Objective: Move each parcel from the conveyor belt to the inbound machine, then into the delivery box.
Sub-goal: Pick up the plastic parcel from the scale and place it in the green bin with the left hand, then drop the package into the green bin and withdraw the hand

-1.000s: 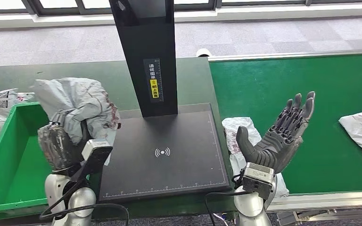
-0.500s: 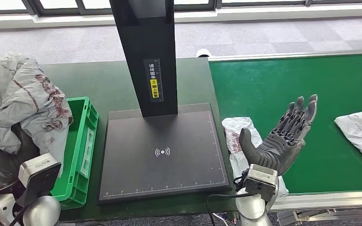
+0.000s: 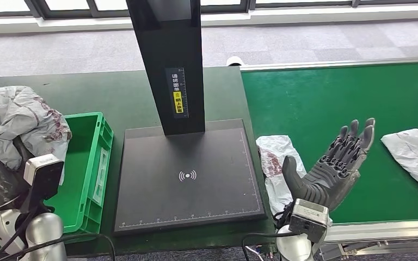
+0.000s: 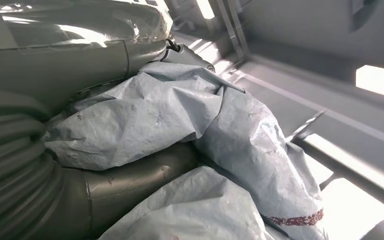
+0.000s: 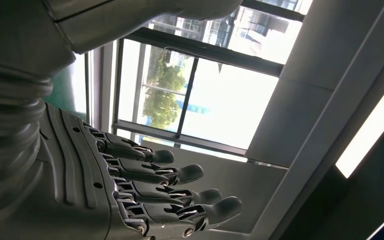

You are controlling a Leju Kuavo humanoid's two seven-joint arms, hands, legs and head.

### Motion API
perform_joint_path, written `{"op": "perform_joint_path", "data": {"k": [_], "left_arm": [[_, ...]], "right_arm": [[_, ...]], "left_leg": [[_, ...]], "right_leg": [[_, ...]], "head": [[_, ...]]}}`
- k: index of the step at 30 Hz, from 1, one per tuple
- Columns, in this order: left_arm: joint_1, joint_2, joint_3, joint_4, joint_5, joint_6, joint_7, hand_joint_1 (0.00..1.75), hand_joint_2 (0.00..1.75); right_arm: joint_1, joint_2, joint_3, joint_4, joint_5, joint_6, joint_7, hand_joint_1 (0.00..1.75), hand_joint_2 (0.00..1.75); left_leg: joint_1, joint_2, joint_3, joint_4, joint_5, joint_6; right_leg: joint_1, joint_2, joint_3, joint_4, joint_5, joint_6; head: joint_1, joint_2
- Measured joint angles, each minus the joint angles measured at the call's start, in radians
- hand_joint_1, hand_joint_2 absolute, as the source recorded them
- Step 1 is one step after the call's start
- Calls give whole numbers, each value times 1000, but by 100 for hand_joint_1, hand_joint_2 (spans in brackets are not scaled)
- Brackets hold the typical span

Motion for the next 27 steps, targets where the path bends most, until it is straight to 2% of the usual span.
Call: {"op": "perform_joint_path", "data": {"k": [9, 27], "left_arm": [[-26, -5, 77, 118, -8, 0, 13, 175, 175], [-36, -8, 98, 155, -8, 0, 13, 175, 175]], "right_arm": [[12, 0, 0, -6, 4, 0, 0, 0, 175], [14, 0, -1, -6, 4, 0, 0, 0, 175]], "left_leg": [[0, 0, -1, 0, 0, 0], [0, 0, -1, 0, 0, 0]], "right_leg": [[0, 0, 0, 0, 0, 0], [0, 0, 0, 0, 0, 0]], "head": [[0, 0], [0, 0]]}}
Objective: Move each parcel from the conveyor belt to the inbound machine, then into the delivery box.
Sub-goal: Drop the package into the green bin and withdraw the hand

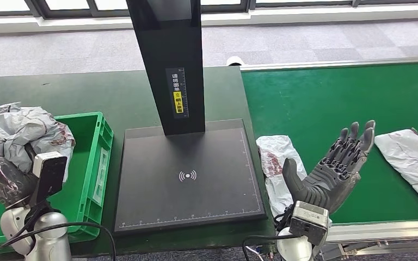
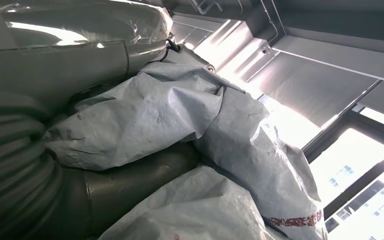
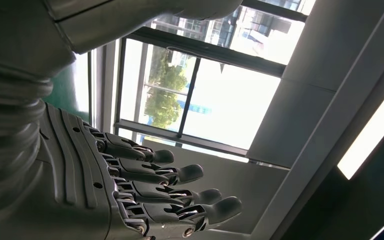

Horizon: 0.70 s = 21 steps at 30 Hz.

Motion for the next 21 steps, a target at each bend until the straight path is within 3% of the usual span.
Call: {"op": "perform_joint_path", "data": {"k": [4, 8, 9, 17, 21], "left_arm": [[-2, 0, 2, 3, -3, 0, 4, 175, 175], [-11, -1, 18, 23, -8, 0, 12, 6, 175], [-15, -2, 26, 31, -5, 0, 9, 0, 175], [-25, -3, 97, 70, 78, 0, -58, 0, 175], [-30, -3, 131, 76, 122, 0, -95, 0, 0]], "right_arm": [[0, 0, 0, 0, 0, 0, 0, 0, 175], [1, 0, 0, 0, 2, 0, 0, 0, 175], [2, 0, 0, 0, 3, 0, 0, 0, 175], [3, 0, 0, 1, 8, 0, 0, 0, 175], [2, 0, 0, 4, 10, 0, 0, 0, 175]], "left_leg": [[0, 0, 0, 0, 0, 0], [0, 0, 0, 0, 0, 0], [0, 0, 0, 0, 0, 0], [0, 0, 0, 0, 0, 0], [0, 0, 0, 0, 0, 0]], "right_leg": [[0, 0, 0, 0, 0, 0], [0, 0, 0, 0, 0, 0], [0, 0, 0, 0, 0, 0], [0, 0, 0, 0, 0, 0], [0, 0, 0, 0, 0, 0]], "head": [[0, 0], [0, 0], [0, 0], [0, 0], [0, 0]]}}
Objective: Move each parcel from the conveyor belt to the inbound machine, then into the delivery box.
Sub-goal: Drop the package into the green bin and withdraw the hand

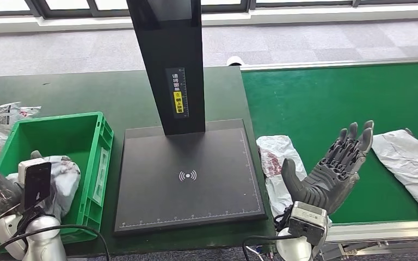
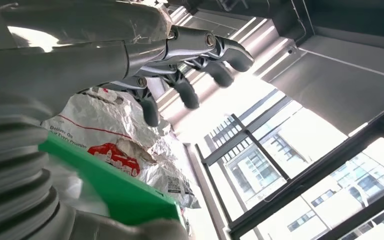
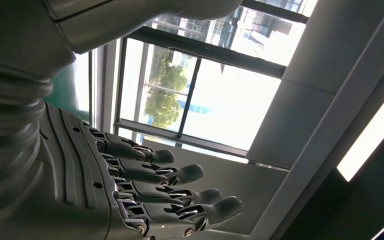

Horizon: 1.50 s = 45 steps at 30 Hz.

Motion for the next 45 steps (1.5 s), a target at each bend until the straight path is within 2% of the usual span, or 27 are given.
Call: {"op": "perform_joint_path", "data": {"k": [8, 22, 26, 28, 30, 34, 37, 40, 45], "left_arm": [[-12, 0, 48, 11, 73, 0, -59, 0, 0], [-27, 0, 71, 44, 193, 0, -152, 0, 0], [-1, -5, 51, -22, 361, 1, -165, 0, 175], [27, -8, -2, -68, 440, 1, -167, 0, 175], [55, -6, -83, -112, 495, 1, -168, 0, 175], [111, 2, -238, -200, 532, 1, -169, 0, 175], [156, 5, -322, -250, 539, 1, -169, 0, 175], [193, 7, -375, -286, 546, 1, -169, 0, 175], [224, 8, -406, -327, 554, 1, -169, 0, 175]], "right_arm": [[-1, 0, 0, 8, 3, 0, 0, 0, 175], [0, 0, 0, 14, 6, 0, 0, 0, 175], [0, 0, 0, 14, 19, 0, 0, 0, 175], [-1, 0, -6, 26, 56, 0, 6, 0, 175], [-3, 0, -25, 60, 159, 0, 50, 0, 175], [-43, 0, -112, 193, 479, 1, 250, 0, 175], [-105, 2, -210, 327, 636, 1, 357, 0, 175], [-166, 3, -303, 461, 740, 0, 409, 0, 175], [-247, 3, -406, 639, 818, 0, 453, 0, 175]], "left_leg": [[0, 0, 0, 0, 0, 0], [0, 0, 0, 0, 0, 0], [0, 1, 1, 0, 0, 0], [0, 0, 1, 0, 0, 0], [0, -2, 0, 0, 0, 0], [0, -2, -4, 0, 0, 0], [0, -2, -1, 1, 0, 1], [0, -2, -1, 1, 1, 1], [0, -2, -1, 1, 1, 1]], "right_leg": [[0, 0, 0, 0, 0, 0], [0, 0, 0, 0, 0, 0], [0, 1, 0, 0, 0, 0], [0, 0, 0, 0, 0, 0], [0, -2, 1, 0, 0, 0], [0, -3, 1, 0, 0, 0], [0, -3, 1, 0, 0, 1], [0, -3, 1, 0, 1, 1], [0, -3, 1, 0, 1, 1]], "head": [[0, 0], [0, 0], [0, 0], [0, 0], [0, 0], [0, 0], [0, 0], [0, 0], [0, 0]]}}
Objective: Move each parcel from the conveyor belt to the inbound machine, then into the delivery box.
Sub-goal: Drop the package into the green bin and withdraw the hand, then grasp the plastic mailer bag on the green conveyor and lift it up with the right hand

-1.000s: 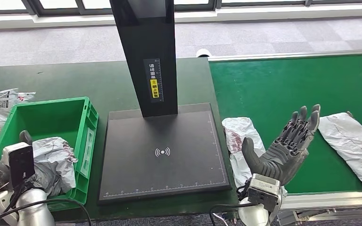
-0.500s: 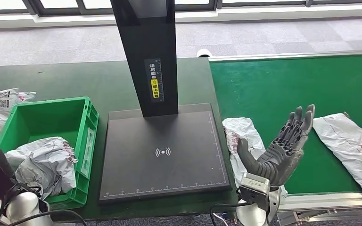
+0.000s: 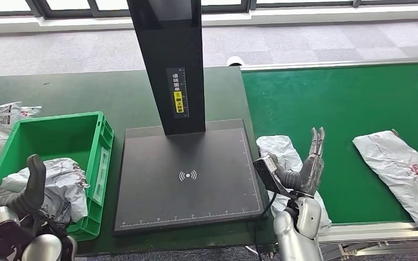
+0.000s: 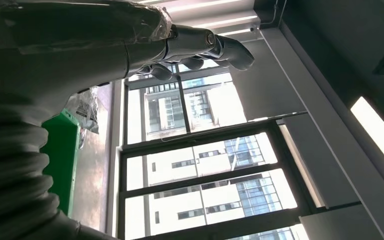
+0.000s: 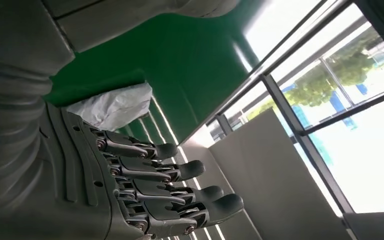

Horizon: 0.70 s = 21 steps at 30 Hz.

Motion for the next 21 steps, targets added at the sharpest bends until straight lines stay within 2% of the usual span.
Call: {"op": "perform_joint_path", "data": {"k": [11, 16, 21], "left_arm": [[26, 0, -7, -34, 1, 0, 0, 0, 175], [33, 0, -7, -36, 0, 0, 0, 0, 175], [34, 0, -8, -33, -4, 0, 0, 0, 175]], "right_arm": [[-74, -1, -65, 177, 37, -1, 38, 0, 175], [-106, -12, -76, 268, 78, 6, 105, 0, 175], [-155, -42, -76, 409, 129, 75, 187, 0, 175]], "left_leg": [[0, 0, 0, 0, 0, 0], [0, 0, 0, 0, 0, 0], [0, 0, 0, 0, 0, 0]], "right_leg": [[0, 0, 0, 0, 0, 0], [0, 0, 0, 0, 0, 0], [0, 0, 0, 0, 0, 0]], "head": [[0, 0], [0, 0], [0, 0]]}}
